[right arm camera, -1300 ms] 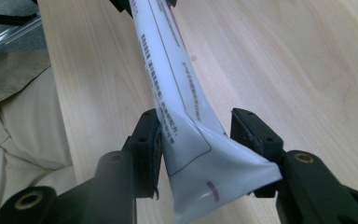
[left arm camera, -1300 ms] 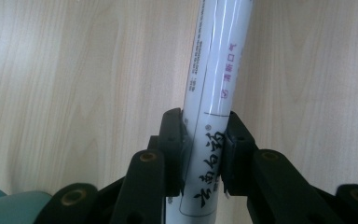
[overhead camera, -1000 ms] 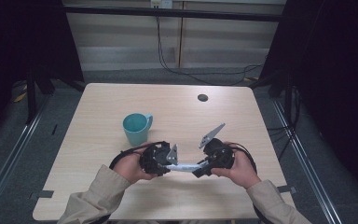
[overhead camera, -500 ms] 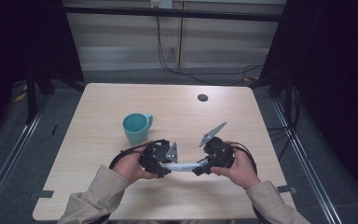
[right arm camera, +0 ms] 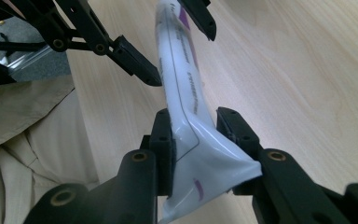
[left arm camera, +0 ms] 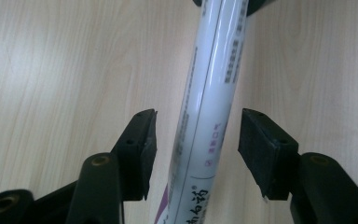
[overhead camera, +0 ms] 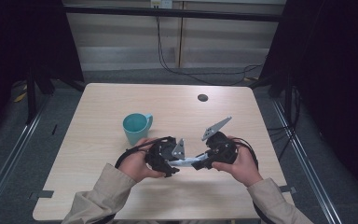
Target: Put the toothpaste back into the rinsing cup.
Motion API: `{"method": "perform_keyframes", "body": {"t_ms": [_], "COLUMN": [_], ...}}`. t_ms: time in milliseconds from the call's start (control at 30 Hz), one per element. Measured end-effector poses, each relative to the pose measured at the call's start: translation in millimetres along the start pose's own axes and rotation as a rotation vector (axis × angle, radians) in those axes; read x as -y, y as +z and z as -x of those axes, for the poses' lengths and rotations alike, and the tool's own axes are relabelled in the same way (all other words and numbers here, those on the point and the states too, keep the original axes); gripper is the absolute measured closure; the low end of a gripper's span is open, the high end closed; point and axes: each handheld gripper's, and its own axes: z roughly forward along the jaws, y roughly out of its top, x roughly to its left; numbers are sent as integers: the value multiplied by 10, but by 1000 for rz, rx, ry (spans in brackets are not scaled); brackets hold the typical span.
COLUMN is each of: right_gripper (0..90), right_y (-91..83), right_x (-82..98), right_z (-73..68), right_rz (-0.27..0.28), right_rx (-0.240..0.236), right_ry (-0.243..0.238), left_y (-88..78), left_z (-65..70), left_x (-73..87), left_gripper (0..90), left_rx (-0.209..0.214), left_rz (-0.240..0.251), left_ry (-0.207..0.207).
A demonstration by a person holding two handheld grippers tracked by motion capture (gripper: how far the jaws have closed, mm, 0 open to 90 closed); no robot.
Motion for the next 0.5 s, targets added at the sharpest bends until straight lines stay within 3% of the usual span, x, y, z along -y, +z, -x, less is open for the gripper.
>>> {"method": "perform_keyframes", "body": {"t_ms": [233,267,300,367,400,500], "right_gripper": [689,691,691,691,691,689], "right_y": [23,25,20,10,1,-16], "right_x": [-17,-22,-30,-29,-27,-18], "right_z": [-23,-30,-34,-24,-22,-14], "right_rz": [-1,3,-7,9,18,37], "right_rx": [1,1,5,-1,-7,-12], "right_ry": [-13,-12,-17,-18,-20,-24], "left_y": [35,56,64,75,84,69], "left_z": [-2,3,18,-1,8,11], "left_x": [-57,-59,-63,-56,-47,-49], "left_gripper": [552,615,662,699,710,741], "left_rx": [16,40,21,44,46,29], "left_rz": [8,13,14,24,44,49], "left_ry": [3,4,26,12,-14,-20]}}
